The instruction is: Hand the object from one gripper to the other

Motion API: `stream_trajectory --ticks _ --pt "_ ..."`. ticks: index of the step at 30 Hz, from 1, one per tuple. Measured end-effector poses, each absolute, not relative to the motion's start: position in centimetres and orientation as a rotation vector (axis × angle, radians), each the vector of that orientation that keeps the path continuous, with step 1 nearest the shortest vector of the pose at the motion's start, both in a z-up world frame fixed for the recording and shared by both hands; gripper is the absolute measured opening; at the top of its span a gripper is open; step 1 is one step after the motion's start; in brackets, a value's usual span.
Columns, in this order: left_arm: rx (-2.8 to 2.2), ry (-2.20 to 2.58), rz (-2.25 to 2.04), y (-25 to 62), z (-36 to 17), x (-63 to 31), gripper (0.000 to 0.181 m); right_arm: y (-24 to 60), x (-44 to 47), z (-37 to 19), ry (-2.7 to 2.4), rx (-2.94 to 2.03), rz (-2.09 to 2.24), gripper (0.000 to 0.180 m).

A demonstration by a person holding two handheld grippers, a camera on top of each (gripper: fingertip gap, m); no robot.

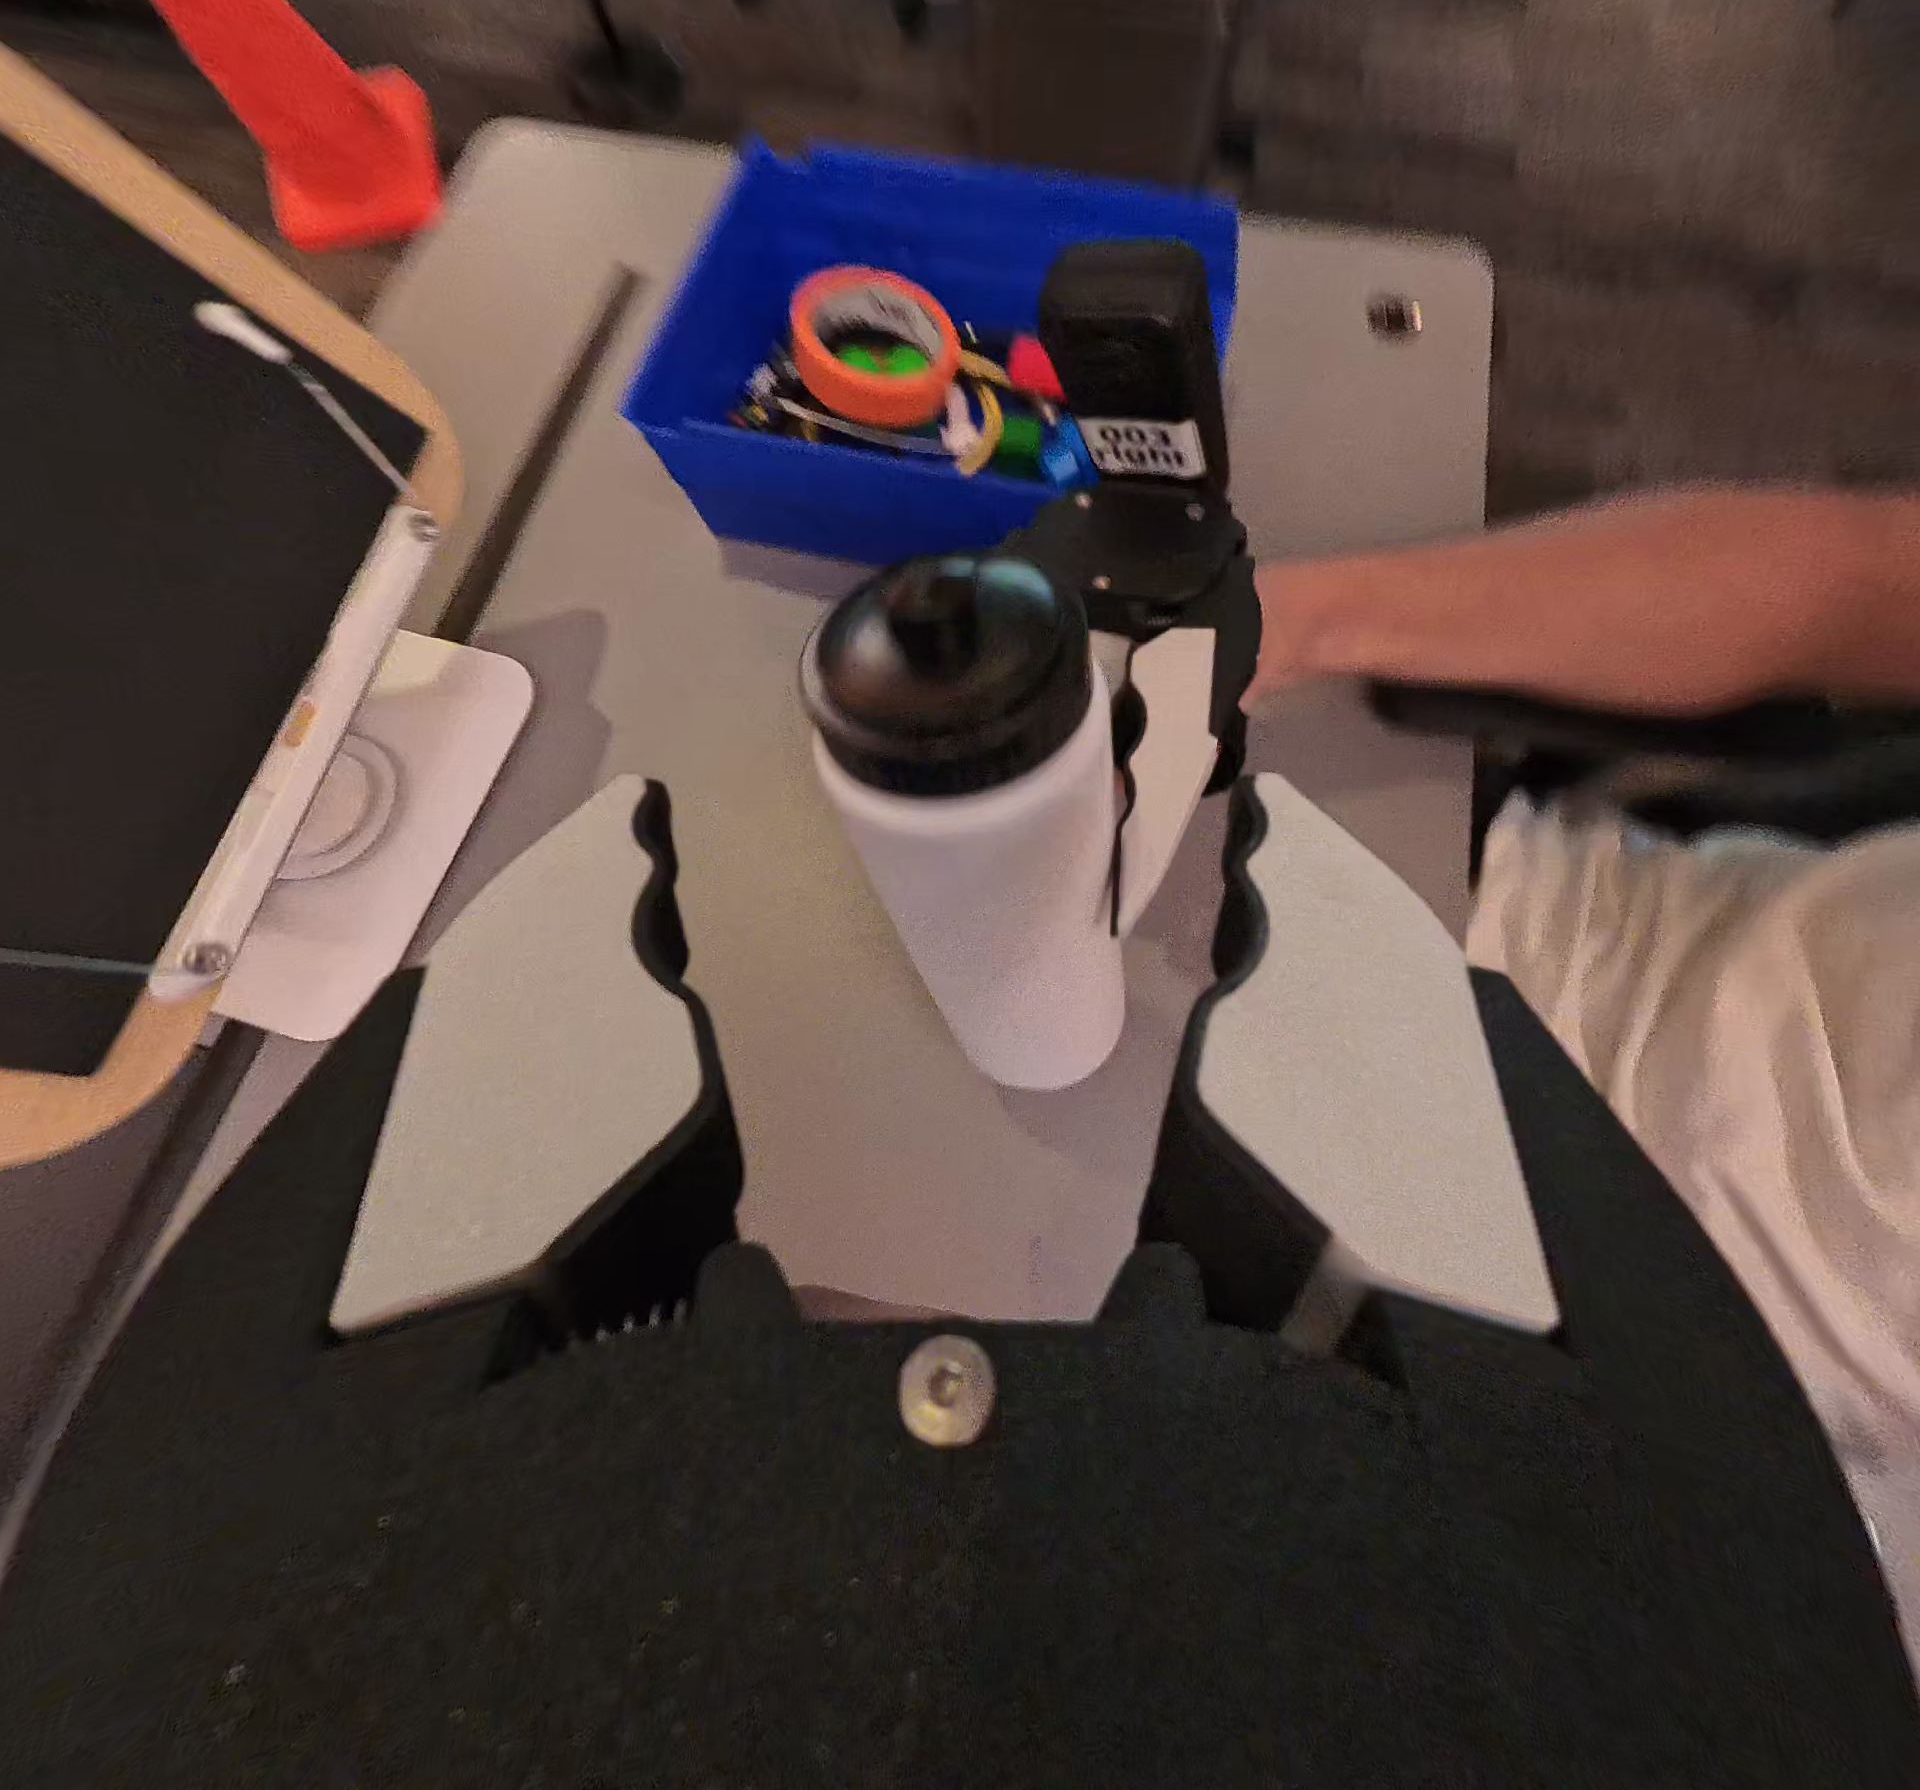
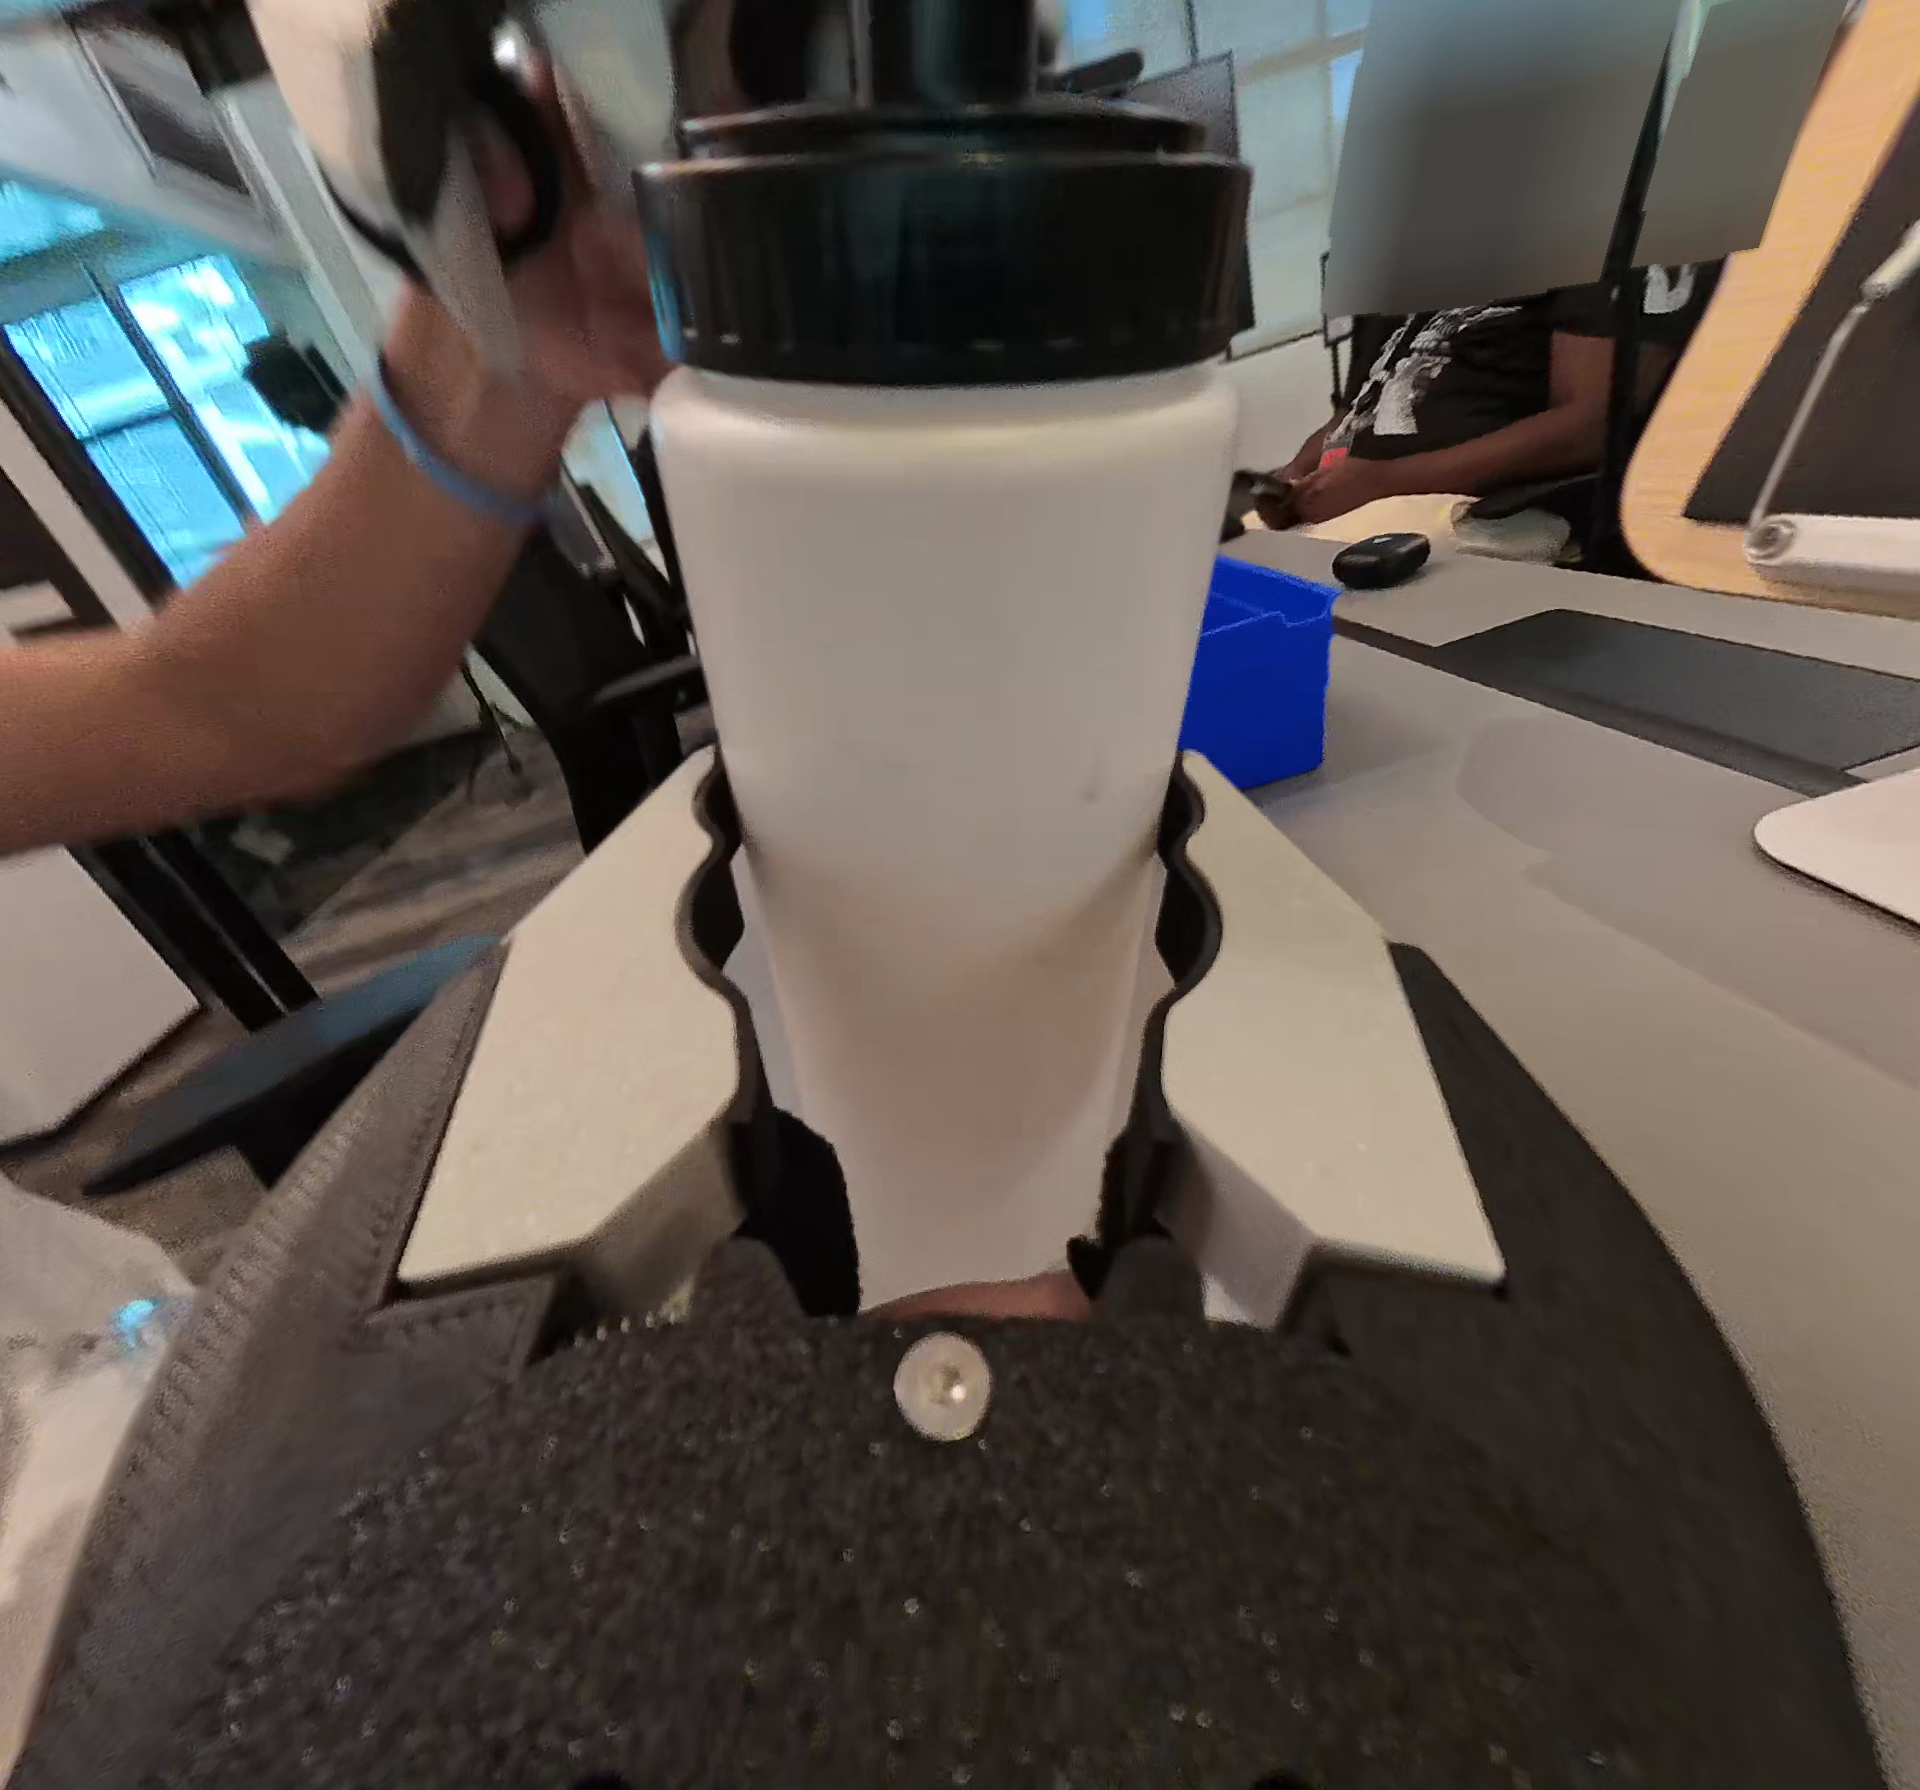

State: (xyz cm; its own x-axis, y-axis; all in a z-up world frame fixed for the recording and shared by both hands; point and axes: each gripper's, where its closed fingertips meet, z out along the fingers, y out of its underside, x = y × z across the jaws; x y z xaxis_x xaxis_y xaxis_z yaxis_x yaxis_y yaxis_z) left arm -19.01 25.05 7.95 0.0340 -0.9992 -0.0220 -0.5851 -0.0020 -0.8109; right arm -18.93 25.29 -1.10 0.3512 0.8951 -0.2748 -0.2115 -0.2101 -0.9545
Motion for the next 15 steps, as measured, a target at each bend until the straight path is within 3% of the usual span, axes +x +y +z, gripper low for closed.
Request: stream_trajectory --ticks 8,15 --pt "-1.785 1.302 -0.974 23.2 -4.9 -22.6 0.106 25.4 -18.3 0.8 -0.533 -1.345 1.269 0.081" --pt "-1.776 1.315 -1.062 21.5 -7.8 -21.3 0.102 23.4 -22.2 0.3 -0.634 -1.363 1.265 0.081"
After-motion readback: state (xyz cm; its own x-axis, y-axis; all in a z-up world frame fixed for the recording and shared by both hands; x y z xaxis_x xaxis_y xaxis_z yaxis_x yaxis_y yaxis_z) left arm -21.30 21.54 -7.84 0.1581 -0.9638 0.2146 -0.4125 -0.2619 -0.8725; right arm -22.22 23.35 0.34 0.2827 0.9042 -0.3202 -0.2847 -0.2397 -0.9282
